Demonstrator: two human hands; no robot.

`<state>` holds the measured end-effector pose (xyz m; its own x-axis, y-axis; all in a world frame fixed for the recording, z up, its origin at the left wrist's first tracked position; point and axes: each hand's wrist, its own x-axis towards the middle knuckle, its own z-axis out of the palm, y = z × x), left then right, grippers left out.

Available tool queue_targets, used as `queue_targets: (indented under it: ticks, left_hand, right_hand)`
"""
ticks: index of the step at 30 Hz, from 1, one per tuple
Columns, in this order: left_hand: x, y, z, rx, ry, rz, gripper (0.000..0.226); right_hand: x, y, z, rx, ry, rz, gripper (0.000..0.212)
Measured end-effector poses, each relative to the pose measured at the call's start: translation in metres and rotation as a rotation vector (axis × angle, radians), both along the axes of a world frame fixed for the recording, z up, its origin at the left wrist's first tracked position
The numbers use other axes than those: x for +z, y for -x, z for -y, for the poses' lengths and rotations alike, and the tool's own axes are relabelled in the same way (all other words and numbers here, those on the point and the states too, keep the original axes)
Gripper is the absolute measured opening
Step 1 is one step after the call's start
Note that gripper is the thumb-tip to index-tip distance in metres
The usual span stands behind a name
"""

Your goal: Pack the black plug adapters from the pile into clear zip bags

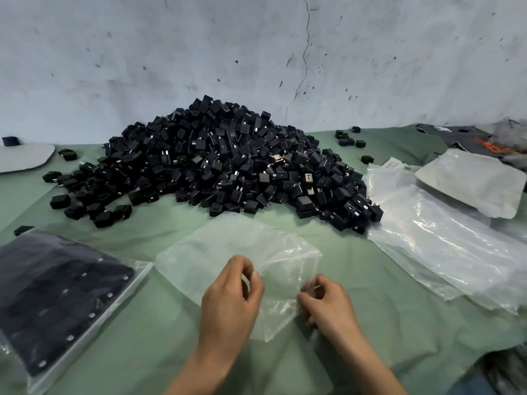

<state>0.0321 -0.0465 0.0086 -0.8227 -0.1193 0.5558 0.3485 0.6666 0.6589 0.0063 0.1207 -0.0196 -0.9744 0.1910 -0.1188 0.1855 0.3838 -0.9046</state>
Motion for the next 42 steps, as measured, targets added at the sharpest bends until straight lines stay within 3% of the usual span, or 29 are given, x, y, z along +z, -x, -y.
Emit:
queue_targets:
  ticks: [4, 6, 8, 10, 12, 15, 17, 20, 24, 27, 31, 33, 35, 38, 42]
  left_hand:
    - [-0.018, -0.009, -0.017, -0.093, 0.176, 0.054, 0.052]
    - [-0.032, -0.01, -0.018, -0.158, 0.172, 0.099, 0.044]
    - [-0.041, -0.008, -0.015, -0.181, 0.142, 0.126, 0.02]
    - [-0.044, -0.005, -0.015, -0.195, 0.129, 0.146, 0.009]
    - [-0.047, -0.004, -0.018, -0.217, 0.167, 0.156, 0.011]
    - [-0.052, -0.002, -0.019, -0.242, 0.166, 0.156, 0.011]
    - [-0.053, -0.001, -0.017, -0.239, 0.139, 0.154, 0.011]
    - [-0.053, 0.0, -0.017, -0.261, 0.163, 0.14, 0.011]
    - [-0.053, -0.002, -0.02, -0.32, 0.225, 0.127, 0.01]
    - [-0.051, -0.002, -0.019, -0.311, 0.194, 0.129, 0.015]
    - [-0.049, -0.001, -0.015, -0.254, 0.084, 0.11, 0.008]
    - [-0.052, -0.001, -0.014, -0.257, 0.077, 0.117, 0.006]
    - [-0.053, -0.002, -0.013, -0.291, 0.124, 0.126, 0.012]
    - [-0.048, -0.006, -0.014, -0.333, 0.238, 0.118, 0.023]
    - [-0.044, -0.012, -0.017, -0.301, 0.266, 0.055, 0.032]
  right_hand:
    - [0.011, 0.007, 0.0, 0.266, -0.099, -0.059, 0.004]
    - [0.022, 0.025, -0.017, 0.443, -0.247, -0.091, 0.007]
    - [0.033, 0.051, -0.042, 0.394, -0.327, -0.192, 0.012]
    - [0.039, 0.082, -0.066, 0.254, -0.517, -0.284, 0.032]
    - [0.035, 0.109, -0.079, 0.247, -0.744, -0.229, 0.051]
    - [0.021, 0.135, -0.085, 0.308, -1.015, -0.011, 0.065]
    - [0.012, 0.142, -0.086, 0.296, -1.114, 0.015, 0.055]
    - [0.0, 0.141, -0.089, 0.169, -1.228, -0.189, 0.03]
    - [-0.008, 0.132, -0.085, 0.129, -1.043, -0.414, 0.008]
    - [-0.004, 0.119, -0.078, 0.039, -0.73, -0.484, 0.002]
    - [0.021, 0.079, -0.055, -0.125, 0.186, -0.299, 0.012]
    - [0.036, 0.049, -0.044, -0.024, 0.596, -0.253, 0.005]
    - [0.044, 0.021, -0.036, 0.131, 0.821, -0.198, 0.017]
    - [0.042, -0.008, -0.027, 0.243, 0.666, -0.177, 0.024]
    - [0.022, -0.016, -0.016, 0.183, 0.037, -0.357, 0.026]
